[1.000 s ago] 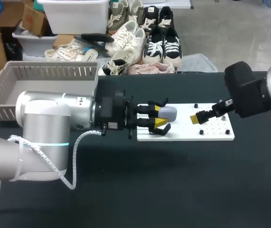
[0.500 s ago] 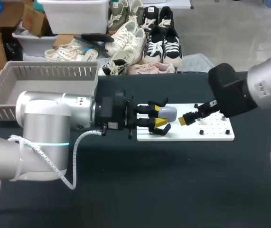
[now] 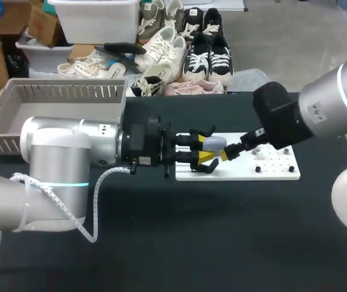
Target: Pick up each earbud case from the left stands, insert the matching earbuds, close the lid, and place the case in the box.
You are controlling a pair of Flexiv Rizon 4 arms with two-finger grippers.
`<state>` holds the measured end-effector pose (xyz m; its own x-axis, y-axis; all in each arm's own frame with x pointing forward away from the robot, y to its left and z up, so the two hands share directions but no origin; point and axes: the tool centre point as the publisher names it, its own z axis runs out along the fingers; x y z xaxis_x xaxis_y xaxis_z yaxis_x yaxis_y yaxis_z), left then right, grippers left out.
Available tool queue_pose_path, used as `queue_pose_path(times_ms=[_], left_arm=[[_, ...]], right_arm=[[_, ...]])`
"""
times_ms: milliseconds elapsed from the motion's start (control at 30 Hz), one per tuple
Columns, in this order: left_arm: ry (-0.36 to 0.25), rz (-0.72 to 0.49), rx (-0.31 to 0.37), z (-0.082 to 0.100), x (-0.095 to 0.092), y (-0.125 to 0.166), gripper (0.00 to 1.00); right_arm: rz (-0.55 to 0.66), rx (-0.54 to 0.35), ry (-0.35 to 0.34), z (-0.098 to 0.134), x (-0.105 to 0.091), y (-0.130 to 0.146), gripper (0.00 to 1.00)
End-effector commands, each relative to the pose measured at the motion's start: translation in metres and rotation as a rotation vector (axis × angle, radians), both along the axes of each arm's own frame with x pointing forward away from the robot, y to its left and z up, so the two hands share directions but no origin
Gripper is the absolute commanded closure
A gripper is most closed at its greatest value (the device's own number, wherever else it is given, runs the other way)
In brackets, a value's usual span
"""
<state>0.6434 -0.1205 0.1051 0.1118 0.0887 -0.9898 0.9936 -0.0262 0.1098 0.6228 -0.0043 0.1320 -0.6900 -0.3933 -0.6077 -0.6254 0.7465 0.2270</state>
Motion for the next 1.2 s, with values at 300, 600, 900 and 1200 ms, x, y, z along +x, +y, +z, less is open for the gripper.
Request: queue_pose_path(times_ms=[300, 600, 900, 1200], left_arm=[[-0.001, 0.001, -0.003, -0.001, 0.0, 0.0, 1.0], [-0.001, 0.001, -0.003, -0.001, 0.0, 0.0, 1.0], [-0.001, 0.001, -0.003, -0.001, 0.0, 0.0, 1.0], [-0.001, 0.001, -0.003, -0.001, 0.0, 0.0, 1.0]], right_arm=[[-0.019, -0.025, 0.004, -0.006, 0.008, 0.009, 0.0], [-0.028, -0.028, 0.006, -0.008, 0.015, 0.009, 0.0], [-0.032, -0.028, 0.014, -0.011, 0.02, 0.009, 0.0], [-0.038, -0.031, 0.009, -0.01, 0.023, 0.008, 0.0]])
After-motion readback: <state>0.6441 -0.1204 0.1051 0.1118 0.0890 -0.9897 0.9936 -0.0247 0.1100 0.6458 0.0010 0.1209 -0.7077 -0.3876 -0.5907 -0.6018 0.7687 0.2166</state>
